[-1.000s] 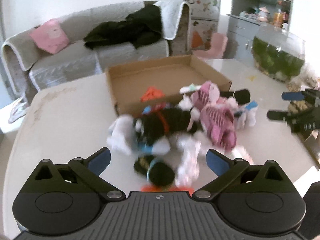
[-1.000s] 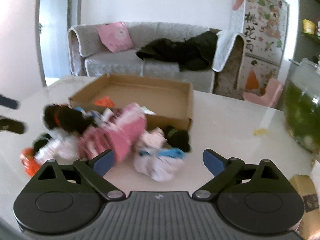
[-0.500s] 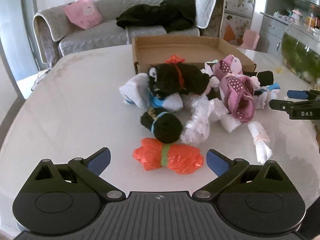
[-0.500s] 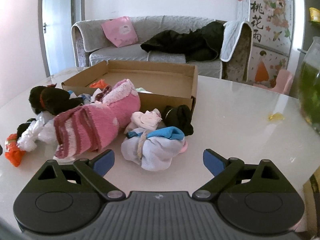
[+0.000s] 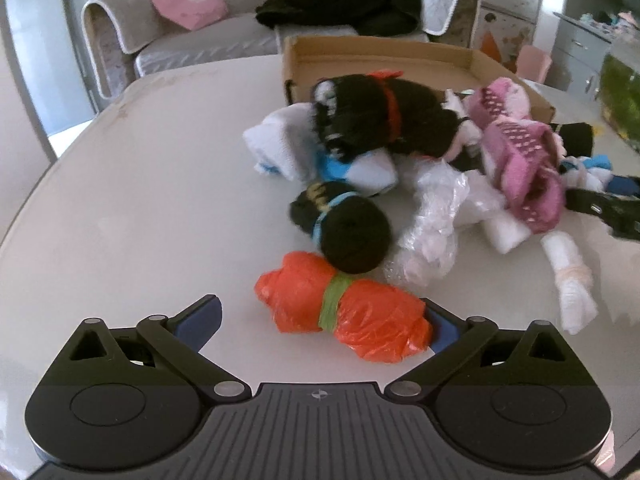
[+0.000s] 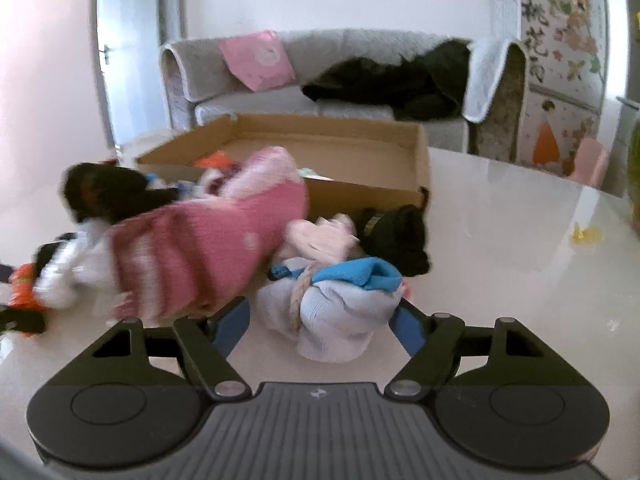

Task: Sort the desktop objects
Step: 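Grasp the orange green-banded bundle with the left tool while the right grasps the blue-white hat bundle, then carry both bundles over the box and open both tools to drop them, then grasp the black plush bundle with the left tool while the right grasps a black sock bundle, then lift both black bundles over the box and open both tools to release, then return to the pile and grasp the black blue-banded bundle with the left tool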

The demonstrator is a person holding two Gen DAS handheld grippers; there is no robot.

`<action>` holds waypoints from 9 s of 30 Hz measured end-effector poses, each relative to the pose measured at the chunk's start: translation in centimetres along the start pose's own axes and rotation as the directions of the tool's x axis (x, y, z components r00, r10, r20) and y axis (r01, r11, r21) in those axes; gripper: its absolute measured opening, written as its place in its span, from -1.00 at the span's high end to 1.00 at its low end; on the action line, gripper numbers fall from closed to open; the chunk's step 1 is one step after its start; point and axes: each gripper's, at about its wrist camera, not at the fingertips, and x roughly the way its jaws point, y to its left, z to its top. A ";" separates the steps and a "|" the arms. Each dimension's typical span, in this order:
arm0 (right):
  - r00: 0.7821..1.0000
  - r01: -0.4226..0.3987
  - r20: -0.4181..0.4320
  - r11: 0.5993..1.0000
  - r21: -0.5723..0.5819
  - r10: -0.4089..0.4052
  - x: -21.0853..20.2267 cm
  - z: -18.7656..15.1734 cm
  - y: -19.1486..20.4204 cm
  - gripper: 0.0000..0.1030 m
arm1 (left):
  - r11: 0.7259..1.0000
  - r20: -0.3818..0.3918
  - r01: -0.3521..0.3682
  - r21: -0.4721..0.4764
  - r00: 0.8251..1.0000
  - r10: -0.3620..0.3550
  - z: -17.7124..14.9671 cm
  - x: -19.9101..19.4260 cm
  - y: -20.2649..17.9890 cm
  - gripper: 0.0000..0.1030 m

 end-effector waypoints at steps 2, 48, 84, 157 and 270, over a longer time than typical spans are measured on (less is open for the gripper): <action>0.999 -0.042 -0.003 0.999 -0.017 0.042 -1.1 -0.5 0.9 -0.46 | 1.000 -0.006 -0.014 -0.022 1.000 0.014 -0.1 0.1 0.9 -0.99; 0.998 -0.067 0.001 0.992 0.109 0.067 -2.0 0.0 -0.1 0.06 | 0.999 0.078 0.032 -0.015 0.996 -0.031 1.0 -4.5 2.5 -0.32; 0.986 -0.163 -0.007 0.977 0.140 0.166 12.6 14.7 -3.9 0.06 | 0.984 0.075 0.174 0.028 0.982 -0.175 26.4 9.3 -1.9 -0.32; 0.982 -0.154 -0.079 0.967 0.204 0.173 5.5 3.6 -7.4 -0.04 | 0.836 -0.024 0.384 0.391 0.913 -0.408 11.1 2.6 -1.3 -0.26; 0.989 -0.144 -0.013 0.980 0.134 0.147 -4.1 -0.7 4.3 -0.44 | 0.985 -0.007 0.114 0.130 0.993 -0.115 6.8 -1.2 3.2 -0.65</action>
